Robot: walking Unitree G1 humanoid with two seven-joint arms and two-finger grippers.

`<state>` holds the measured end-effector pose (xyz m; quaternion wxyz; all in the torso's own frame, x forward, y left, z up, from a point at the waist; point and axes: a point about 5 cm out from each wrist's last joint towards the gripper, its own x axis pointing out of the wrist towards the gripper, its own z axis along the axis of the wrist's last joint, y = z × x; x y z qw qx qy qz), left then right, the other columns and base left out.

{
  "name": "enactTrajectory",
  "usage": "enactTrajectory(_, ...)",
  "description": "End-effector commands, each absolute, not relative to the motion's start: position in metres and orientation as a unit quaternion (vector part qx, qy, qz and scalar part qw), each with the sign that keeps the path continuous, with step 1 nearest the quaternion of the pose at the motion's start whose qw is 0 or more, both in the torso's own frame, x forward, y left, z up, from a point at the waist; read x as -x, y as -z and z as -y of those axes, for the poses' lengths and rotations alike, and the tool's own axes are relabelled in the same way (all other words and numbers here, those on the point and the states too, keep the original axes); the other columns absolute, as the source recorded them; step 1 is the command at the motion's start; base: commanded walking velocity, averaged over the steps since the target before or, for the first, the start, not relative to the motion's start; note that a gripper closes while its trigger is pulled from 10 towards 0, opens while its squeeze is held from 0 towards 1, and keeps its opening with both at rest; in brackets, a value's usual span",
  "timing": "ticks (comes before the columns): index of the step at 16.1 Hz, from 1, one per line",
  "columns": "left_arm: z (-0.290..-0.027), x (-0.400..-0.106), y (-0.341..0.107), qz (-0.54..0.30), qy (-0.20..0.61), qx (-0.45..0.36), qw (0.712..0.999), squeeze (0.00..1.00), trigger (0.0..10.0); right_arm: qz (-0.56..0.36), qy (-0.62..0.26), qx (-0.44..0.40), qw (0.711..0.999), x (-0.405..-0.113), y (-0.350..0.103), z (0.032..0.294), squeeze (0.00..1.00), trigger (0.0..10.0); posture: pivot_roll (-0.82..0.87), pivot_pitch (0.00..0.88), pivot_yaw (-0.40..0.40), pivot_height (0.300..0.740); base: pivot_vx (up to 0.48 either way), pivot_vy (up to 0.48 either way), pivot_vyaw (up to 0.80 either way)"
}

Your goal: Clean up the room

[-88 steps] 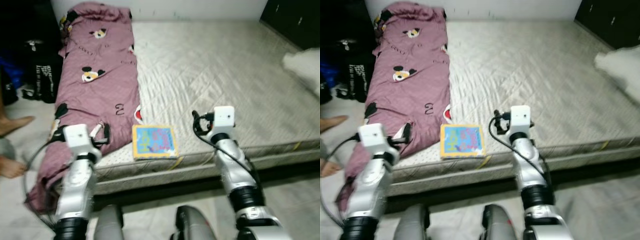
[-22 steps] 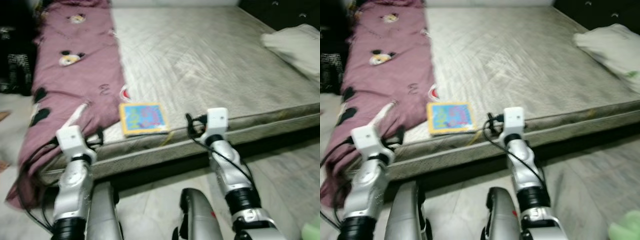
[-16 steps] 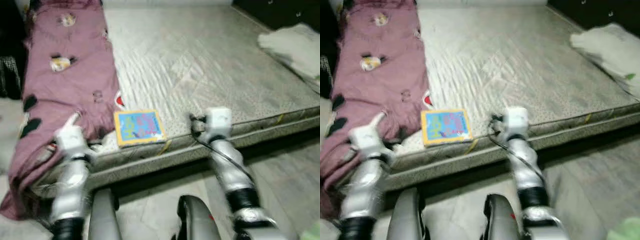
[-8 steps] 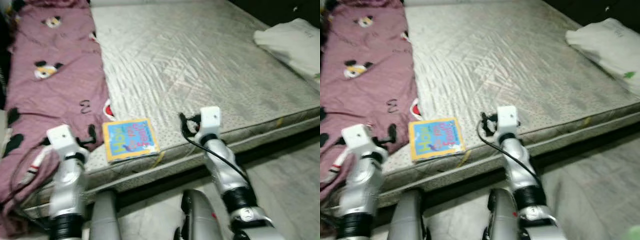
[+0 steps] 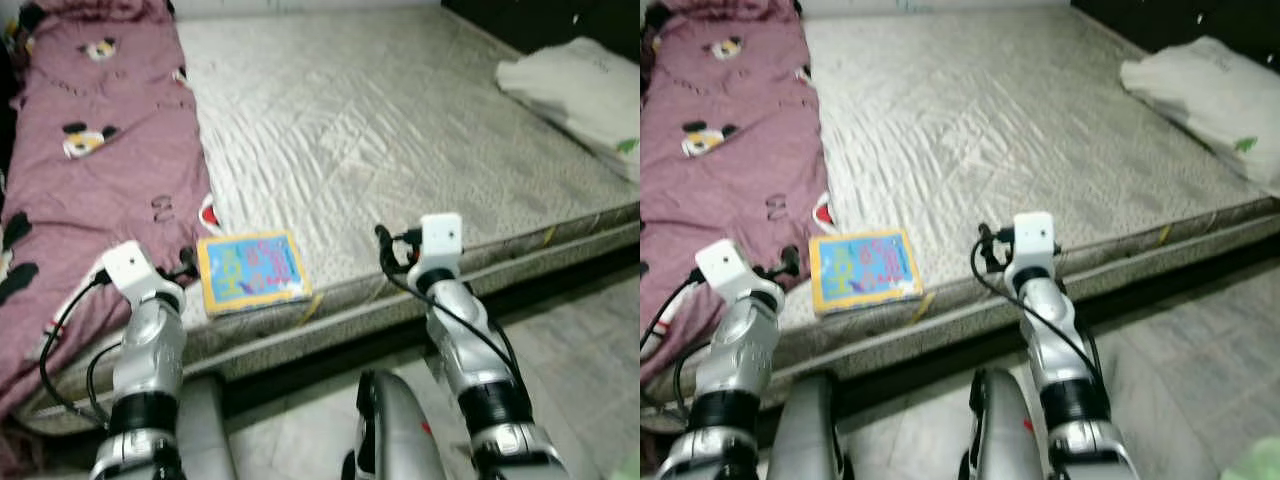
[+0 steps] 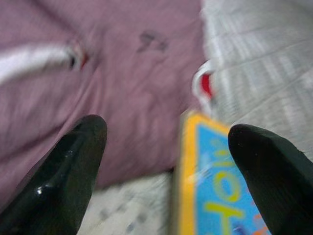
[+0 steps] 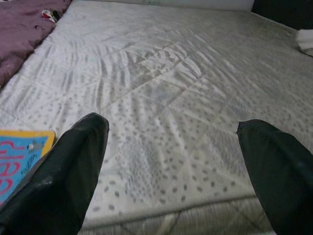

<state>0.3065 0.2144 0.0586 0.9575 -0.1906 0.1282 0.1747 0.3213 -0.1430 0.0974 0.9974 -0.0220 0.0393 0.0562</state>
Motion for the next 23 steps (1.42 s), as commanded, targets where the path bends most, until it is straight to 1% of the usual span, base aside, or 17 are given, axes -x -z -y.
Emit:
enactTrajectory(1,-0.215,-0.307,-0.055,-0.141,-0.181,0.2,0.953,0.0,10.0,-0.039,-0.044,0.02,0.998,-0.32,-0.101,0.151,0.0,10.0,-0.17,0.07,-0.049,0.533,0.0,0.0,0.0)
enactTrajectory(5,-0.206,-0.315,-0.05,-0.162,-0.172,0.213,0.948,0.0,10.0,-0.037,-0.027,0.035,0.998,-0.311,-0.107,0.169,0.0,10.0,-0.21,0.093,-0.042,0.533,0.0,0.0,0.0)
enactTrajectory(7,-0.202,-0.323,-0.052,-0.16,-0.16,0.22,0.949,0.0,10.0,-0.036,-0.03,0.037,0.998,-0.305,-0.111,0.171,0.0,10.0,-0.24,0.105,-0.04,0.517,0.0,0.0,0.0)
enactTrajectory(8,-0.2,-0.328,-0.054,-0.162,-0.151,0.223,0.949,0.0,10.0,-0.034,-0.027,0.042,0.998,-0.303,-0.113,0.174,0.0,10.0,-0.24,0.107,-0.038,0.502,0.0,0.0,0.0)
enactTrajectory(10,-0.199,-0.331,-0.052,-0.174,-0.155,0.234,0.944,0.0,10.0,-0.038,-0.017,0.05,0.998,-0.301,-0.114,0.18,0.0,10.0,-0.26,0.11,-0.039,0.502,0.0,0.0,0.0)
enactTrajectory(14,-0.197,-0.333,-0.048,-0.178,-0.16,0.252,0.938,0.0,10.0,-0.042,-0.013,0.057,0.997,-0.302,-0.117,0.186,0.0,10.0,-0.27,0.102,-0.042,0.502,0.0,0.0,0.0)
enactTrajectory(18,-0.198,-0.332,-0.046,-0.177,-0.166,0.259,0.935,0.0,10.0,-0.042,-0.015,0.063,0.997,-0.303,-0.117,0.185,0.0,10.0,-0.26,0.093,-0.043,0.502,0.0,0.0,0.0)
enactTrajectory(20,-0.205,-0.333,-0.044,-0.191,-0.164,0.283,0.926,0.0,10.0,-0.035,-0.017,0.069,0.997,-0.304,-0.12,0.184,0.0,10.0,-0.27,0.092,-0.045,0.502,0.0,0.0,0.0)
enactTrajectory(22,-0.199,-0.332,-0.037,-0.228,-0.146,0.317,0.909,0.0,10.0,-0.032,-0.013,0.073,0.997,-0.305,-0.122,0.186,0.0,10.0,-0.28,0.087,-0.046,0.502,0.0,0.0,0.0)
enactTrajectory(23,-0.196,-0.332,-0.035,-0.235,-0.14,0.323,0.906,0.0,10.0,-0.031,-0.012,0.075,0.997,-0.306,-0.123,0.187,0.0,10.0,-0.28,0.083,-0.047,0.502,0.0,0.0,0.0)
